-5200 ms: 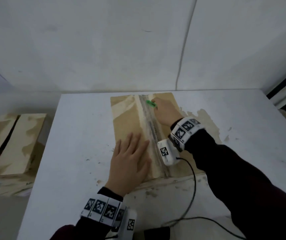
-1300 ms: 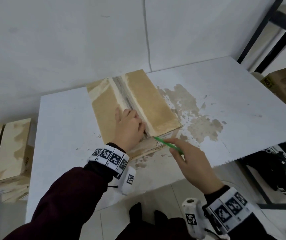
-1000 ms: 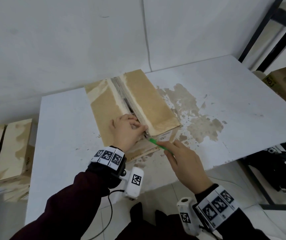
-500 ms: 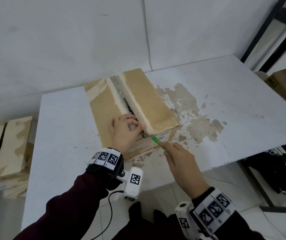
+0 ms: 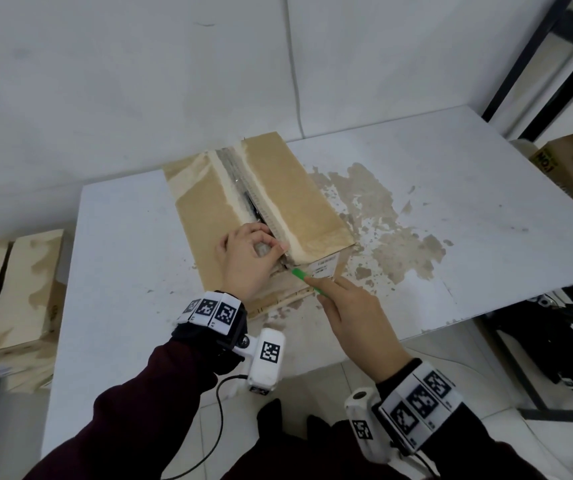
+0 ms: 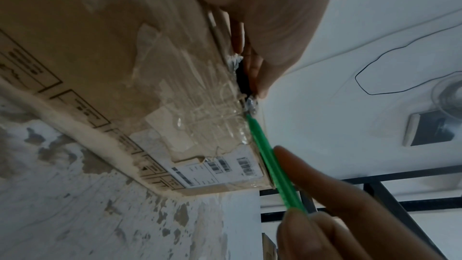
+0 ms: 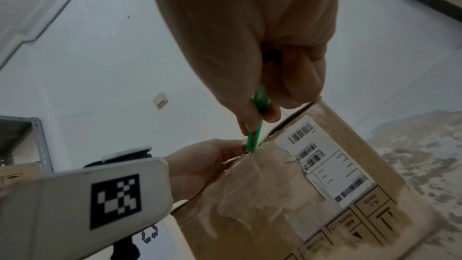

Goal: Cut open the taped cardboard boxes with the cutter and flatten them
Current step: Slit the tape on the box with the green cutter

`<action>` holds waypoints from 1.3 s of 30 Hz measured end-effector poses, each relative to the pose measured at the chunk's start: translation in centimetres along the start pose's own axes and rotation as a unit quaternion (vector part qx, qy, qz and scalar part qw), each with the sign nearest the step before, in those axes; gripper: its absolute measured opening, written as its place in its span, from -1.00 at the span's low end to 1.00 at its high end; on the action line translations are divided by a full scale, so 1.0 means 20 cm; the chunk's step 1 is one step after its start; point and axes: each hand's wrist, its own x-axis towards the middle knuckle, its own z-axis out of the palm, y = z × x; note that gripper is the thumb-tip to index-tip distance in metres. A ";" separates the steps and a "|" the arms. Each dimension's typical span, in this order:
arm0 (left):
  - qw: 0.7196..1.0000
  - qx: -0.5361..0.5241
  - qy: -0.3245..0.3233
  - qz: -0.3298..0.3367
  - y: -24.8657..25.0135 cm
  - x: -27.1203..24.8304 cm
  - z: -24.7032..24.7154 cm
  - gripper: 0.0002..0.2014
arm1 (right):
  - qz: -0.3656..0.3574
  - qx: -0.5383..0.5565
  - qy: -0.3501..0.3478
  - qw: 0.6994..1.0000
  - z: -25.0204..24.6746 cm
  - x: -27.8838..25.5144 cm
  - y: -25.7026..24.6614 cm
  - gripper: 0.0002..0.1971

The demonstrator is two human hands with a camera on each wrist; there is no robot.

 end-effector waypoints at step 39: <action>0.940 0.183 -0.288 0.008 0.07 0.13 -0.36 -0.45 | 0.095 0.164 0.152 0.970 -0.37 0.35 0.33 -0.75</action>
